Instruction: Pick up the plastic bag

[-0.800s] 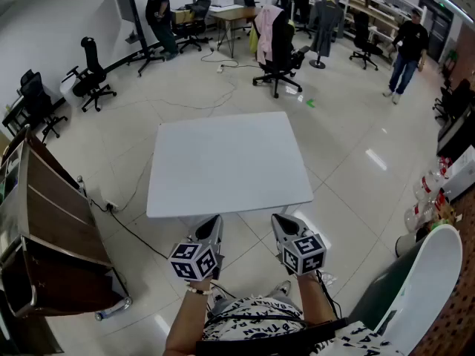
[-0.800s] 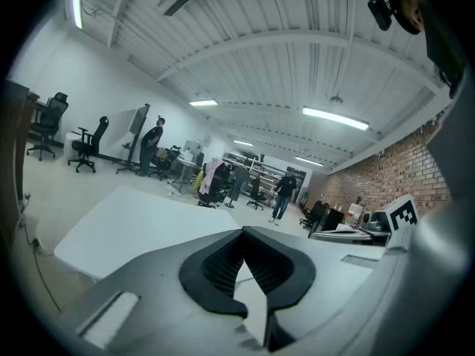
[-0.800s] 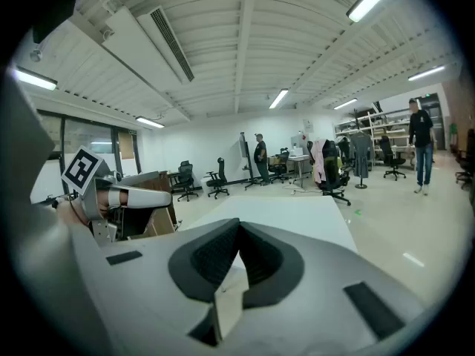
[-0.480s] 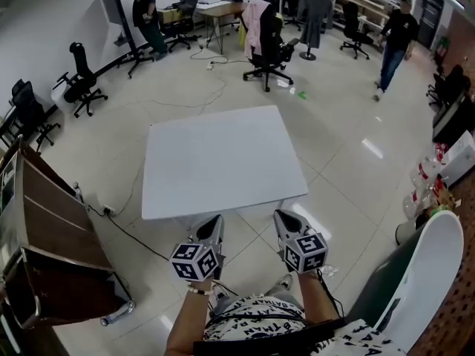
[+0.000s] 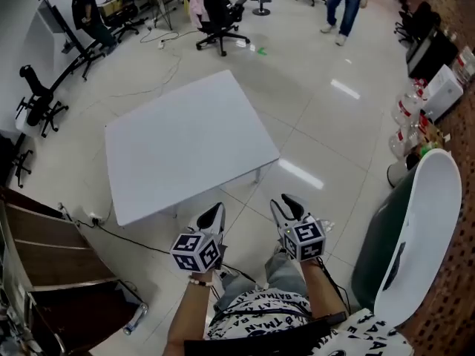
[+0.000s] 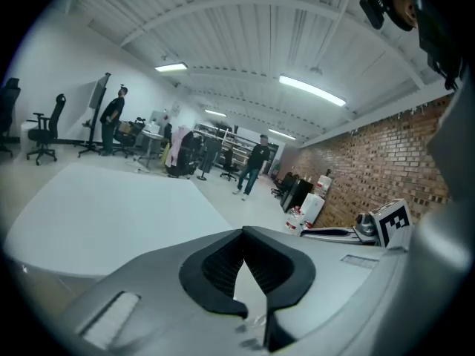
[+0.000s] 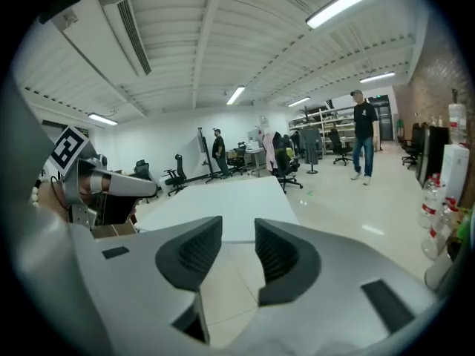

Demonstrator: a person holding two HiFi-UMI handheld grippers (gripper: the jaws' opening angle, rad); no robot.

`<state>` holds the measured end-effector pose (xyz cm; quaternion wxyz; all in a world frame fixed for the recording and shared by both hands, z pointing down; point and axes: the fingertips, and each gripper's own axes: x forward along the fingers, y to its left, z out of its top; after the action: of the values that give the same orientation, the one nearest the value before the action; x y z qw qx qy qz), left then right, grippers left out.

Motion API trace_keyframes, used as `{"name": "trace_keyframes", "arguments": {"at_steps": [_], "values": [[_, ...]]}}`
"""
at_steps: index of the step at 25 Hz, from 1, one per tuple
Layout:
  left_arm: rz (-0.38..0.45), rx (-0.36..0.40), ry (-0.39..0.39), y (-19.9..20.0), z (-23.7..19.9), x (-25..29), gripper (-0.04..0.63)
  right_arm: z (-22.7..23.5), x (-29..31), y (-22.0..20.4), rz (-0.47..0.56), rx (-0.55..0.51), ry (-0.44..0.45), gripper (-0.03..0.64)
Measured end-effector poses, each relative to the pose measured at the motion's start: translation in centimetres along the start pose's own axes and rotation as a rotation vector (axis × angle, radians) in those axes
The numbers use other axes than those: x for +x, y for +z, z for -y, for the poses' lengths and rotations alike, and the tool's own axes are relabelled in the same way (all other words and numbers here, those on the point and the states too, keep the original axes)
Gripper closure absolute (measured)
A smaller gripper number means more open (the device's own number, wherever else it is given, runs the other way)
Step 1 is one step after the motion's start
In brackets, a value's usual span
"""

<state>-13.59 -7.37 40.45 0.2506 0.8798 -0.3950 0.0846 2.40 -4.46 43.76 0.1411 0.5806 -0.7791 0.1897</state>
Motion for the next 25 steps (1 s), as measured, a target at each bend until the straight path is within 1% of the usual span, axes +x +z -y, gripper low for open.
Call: {"name": "trace_keyframes", "arguments": {"at_steps": [1, 3, 4, 6, 10, 13, 15, 20, 25], "values": [[-0.024, 0.007, -0.017, -0.8, 0.7, 1.2, 0.606, 0.9, -0.3, -1.3, -0.022, 0.014, -0.016, 0.436], [-0.058, 0.017, -0.056, -2.2, 2.3, 3.8, 0.606, 2.9, -0.8, -3.9, -0.067, 0.048, -0.041, 0.424], [-0.07, 0.02, -0.075, -3.1, 3.1, 5.3, 0.606, 4.1, -0.8, -5.2, -0.088, 0.06, -0.053, 0.389], [-0.107, 0.025, -0.104, -5.3, 4.5, 8.3, 0.606, 6.6, -0.8, -7.8, -0.125, 0.07, -0.08, 0.385], [-0.216, 0.03, -0.14, -11.0, 6.9, 13.6, 0.606, 11.7, -1.0, -13.5, -0.194, 0.101, -0.14, 0.371], [-0.298, 0.03, -0.145, -15.5, 7.9, 17.1, 0.606, 16.1, -0.9, -18.4, -0.256, 0.104, -0.202, 0.371], [-0.339, 0.03, -0.141, -18.4, 8.0, 19.4, 0.606, 18.8, 0.0, -22.3, -0.31, 0.109, -0.221, 0.371], [-0.419, 0.052, -0.136, -25.5, 7.4, 24.8, 0.606, 23.7, 3.6, -33.4, -0.465, 0.113, -0.216, 0.371], [-0.522, 0.085, -0.141, -34.4, 6.1, 30.0, 0.606, 26.6, 8.1, -44.7, -0.582, 0.104, -0.168, 0.371]]}}
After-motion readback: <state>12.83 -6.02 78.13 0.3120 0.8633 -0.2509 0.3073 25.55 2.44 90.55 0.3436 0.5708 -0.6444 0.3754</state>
